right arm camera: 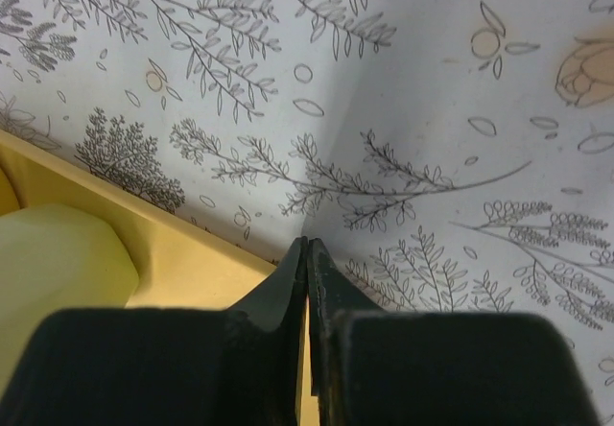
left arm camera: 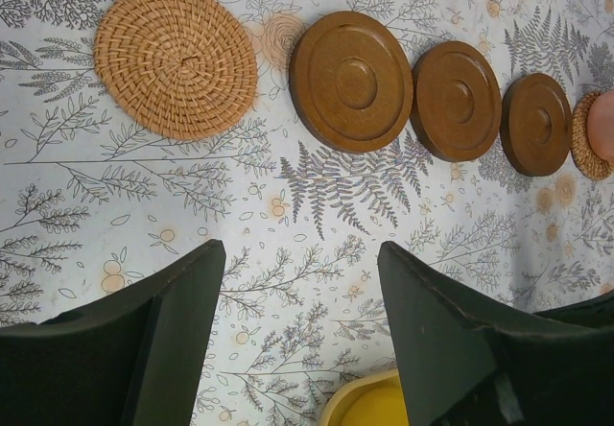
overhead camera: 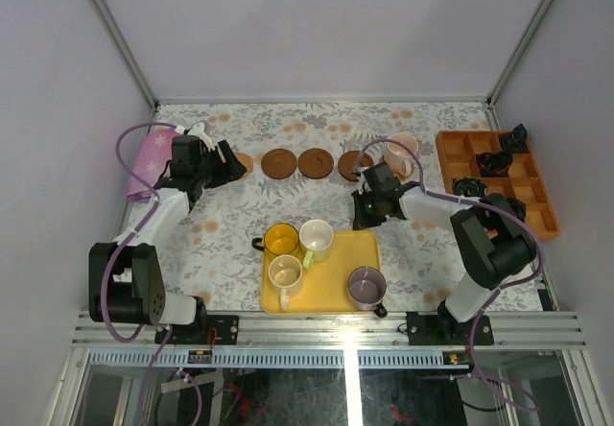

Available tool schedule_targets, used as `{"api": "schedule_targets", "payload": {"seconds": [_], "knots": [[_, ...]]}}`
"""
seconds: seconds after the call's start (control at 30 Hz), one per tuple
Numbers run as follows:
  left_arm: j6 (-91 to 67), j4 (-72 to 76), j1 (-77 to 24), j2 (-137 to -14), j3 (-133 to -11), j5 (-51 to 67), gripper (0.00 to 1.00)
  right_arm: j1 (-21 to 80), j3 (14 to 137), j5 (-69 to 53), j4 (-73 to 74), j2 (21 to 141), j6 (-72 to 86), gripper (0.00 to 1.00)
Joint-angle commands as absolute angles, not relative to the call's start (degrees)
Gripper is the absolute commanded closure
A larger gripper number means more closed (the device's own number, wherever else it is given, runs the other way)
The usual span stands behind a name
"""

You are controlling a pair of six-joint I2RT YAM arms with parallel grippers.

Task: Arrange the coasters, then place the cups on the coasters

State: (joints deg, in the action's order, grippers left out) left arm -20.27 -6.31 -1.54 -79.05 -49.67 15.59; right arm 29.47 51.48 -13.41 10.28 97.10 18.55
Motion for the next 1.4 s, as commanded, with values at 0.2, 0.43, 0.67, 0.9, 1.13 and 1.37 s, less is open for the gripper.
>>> {"api": "schedule_targets", "payload": {"seconds": [0.2, 0.43, 0.67, 0.9, 1.13, 1.37], "knots": [[-20.48, -5.45, -1.92, -79.17, -50.41, 16.52, 0.35, 31.65, 46.97, -9.32, 18.67, 92.39, 20.30, 1.00], [-20.37, -5.53, -1.89, -78.78, -50.29, 16.66, 0.34, 31.64, 54.75, -2.12, 20.08, 92.65, 20.61, 0.88], [-19.57, -6.41, -1.89, -77.49, -50.45, 15.57, 0.34, 31.64, 58.85, 4.21, 23.34, 82.73, 19.91, 0.65], [-19.84, -6.34, -1.92, -77.97, -50.62, 16.45, 0.34, 31.77, 52.05, 0.08, 34.84, 67.42, 21.53, 0.49], [-21.65, -4.18, -1.85, -79.93, -49.99, 18.39, 0.34, 33.91, 48.24, -3.11, 45.92, 53.66, 27.09, 0.47], [-22.33, -3.63, -1.93, -81.17, -49.92, 18.75, 0.34, 38.08, 47.09, -6.04, 50.09, 49.62, 30.51, 0.45]]}}
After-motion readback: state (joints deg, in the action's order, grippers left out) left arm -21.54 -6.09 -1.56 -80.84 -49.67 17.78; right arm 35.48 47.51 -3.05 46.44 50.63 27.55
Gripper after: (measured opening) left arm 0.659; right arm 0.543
